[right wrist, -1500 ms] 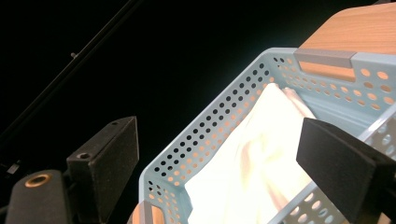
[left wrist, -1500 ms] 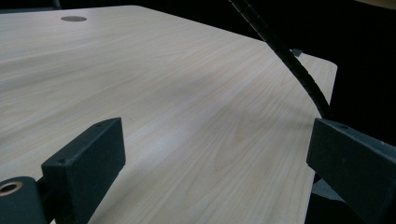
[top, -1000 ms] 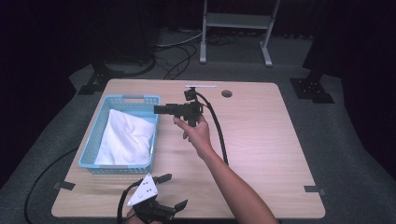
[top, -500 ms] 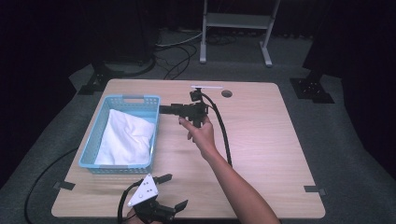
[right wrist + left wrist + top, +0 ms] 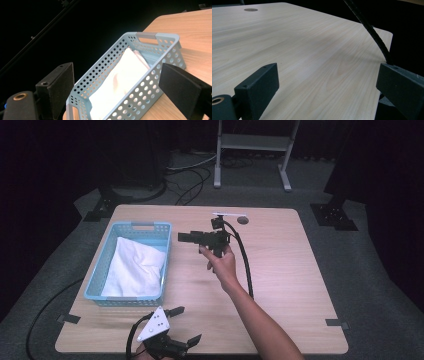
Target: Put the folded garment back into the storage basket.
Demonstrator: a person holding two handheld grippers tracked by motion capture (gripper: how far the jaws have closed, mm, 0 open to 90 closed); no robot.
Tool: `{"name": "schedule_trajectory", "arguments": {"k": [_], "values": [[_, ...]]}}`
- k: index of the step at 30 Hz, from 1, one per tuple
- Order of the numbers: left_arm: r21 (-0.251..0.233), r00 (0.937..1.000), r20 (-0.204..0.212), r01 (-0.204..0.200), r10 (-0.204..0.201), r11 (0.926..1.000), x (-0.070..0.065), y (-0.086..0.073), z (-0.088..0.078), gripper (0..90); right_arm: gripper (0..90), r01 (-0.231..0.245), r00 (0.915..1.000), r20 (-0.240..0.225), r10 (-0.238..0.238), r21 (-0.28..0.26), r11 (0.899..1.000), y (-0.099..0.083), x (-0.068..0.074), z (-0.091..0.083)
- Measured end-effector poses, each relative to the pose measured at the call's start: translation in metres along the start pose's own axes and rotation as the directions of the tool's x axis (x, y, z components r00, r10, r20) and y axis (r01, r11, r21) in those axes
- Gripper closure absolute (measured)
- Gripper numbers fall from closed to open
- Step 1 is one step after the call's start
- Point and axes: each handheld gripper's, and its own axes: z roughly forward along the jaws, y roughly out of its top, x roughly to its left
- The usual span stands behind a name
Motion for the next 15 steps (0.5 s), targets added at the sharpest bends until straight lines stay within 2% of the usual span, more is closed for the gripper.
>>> {"name": "schedule_trajectory", "arguments": {"k": [15], "values": [[0.002, 1.0000, -0.001, -0.001, 0.001, 1.0000, 0.000, 0.000, 0.000, 4.3, 12.8, -0.005, 0.9996, 0.026, 0.005, 0.000, 1.000, -0.004, -0.007, -0.013]]}}
